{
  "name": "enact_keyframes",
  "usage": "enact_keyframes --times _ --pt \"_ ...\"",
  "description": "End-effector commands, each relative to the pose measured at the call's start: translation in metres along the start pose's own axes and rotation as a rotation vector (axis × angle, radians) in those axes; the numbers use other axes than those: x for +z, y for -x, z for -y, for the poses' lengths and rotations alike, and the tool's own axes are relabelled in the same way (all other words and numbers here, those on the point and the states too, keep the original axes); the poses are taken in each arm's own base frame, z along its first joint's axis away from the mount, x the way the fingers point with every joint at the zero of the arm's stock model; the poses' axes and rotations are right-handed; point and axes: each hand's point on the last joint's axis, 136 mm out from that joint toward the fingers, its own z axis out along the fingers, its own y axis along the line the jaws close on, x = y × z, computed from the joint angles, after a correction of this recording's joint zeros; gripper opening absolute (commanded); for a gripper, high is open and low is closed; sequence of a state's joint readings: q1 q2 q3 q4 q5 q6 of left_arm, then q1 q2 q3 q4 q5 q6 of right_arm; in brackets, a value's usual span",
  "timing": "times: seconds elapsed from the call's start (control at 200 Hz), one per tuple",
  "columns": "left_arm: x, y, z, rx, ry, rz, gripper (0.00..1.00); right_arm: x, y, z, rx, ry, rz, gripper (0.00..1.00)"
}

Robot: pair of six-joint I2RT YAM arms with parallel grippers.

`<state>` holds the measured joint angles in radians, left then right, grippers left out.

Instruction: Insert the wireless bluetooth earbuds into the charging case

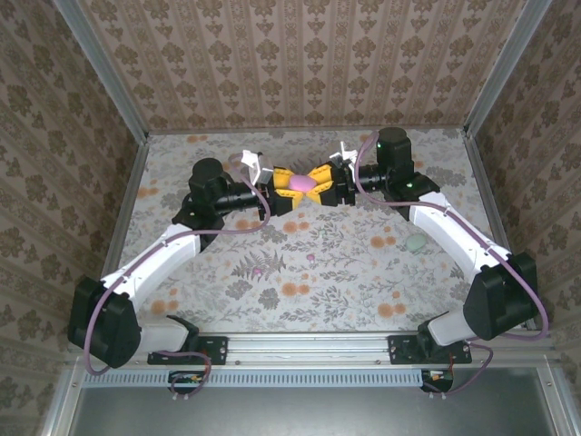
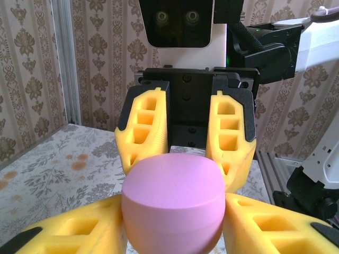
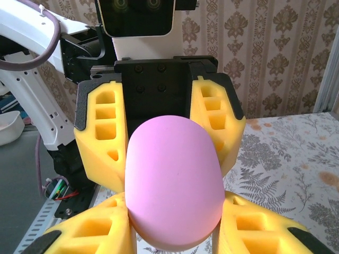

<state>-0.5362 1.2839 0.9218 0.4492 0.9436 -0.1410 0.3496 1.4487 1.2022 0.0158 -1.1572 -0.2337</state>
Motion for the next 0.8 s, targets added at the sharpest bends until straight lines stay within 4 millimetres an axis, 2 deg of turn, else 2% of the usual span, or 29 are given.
enact_keyframes --times 0.0,0.63,0.795 --pt "0.0035 0.0088 0.0047 0.034 -0.029 0.007 0.48 0.0021 0.0078 -0.0033 -0.035 0.026 0.016 0.33" --pt "0.0059 0.0067 0.0043 0.035 -0.029 -0.009 0.5 0.0037 0.0094 0.0005 -0.032 0.011 0.028 0.34" --pt "0.0057 0.0074 0.0046 0.038 -0.028 -0.009 0.43 0.0035 0.0093 0.0001 -0.031 0.009 0.026 0.34"
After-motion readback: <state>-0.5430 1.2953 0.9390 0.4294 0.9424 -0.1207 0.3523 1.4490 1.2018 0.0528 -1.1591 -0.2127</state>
